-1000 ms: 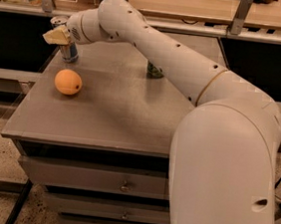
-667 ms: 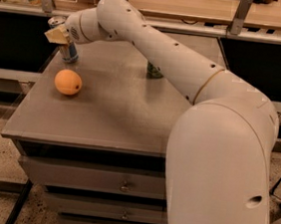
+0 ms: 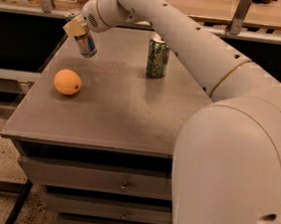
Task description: Knock redbull can over
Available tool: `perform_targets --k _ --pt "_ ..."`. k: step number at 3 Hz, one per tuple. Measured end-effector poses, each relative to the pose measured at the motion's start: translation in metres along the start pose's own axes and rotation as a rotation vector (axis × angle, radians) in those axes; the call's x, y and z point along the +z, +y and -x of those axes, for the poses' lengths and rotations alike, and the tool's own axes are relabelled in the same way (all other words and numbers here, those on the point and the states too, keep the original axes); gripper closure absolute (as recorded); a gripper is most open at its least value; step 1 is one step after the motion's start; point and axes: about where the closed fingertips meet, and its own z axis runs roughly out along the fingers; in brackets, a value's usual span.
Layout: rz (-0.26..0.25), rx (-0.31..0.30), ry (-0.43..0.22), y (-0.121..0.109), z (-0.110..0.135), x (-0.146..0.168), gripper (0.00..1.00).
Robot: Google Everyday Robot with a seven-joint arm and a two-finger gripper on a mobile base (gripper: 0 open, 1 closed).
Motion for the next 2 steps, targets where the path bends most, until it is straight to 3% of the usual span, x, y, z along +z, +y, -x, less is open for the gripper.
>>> perform_targets --k 1,2 --pt "0.002 -0.037 0.108 -0.0134 0.0014 -0.0239 1.0" --pt "0.014 -0.119 0.234 -0.0204 0.0064 -0.0239 1.0"
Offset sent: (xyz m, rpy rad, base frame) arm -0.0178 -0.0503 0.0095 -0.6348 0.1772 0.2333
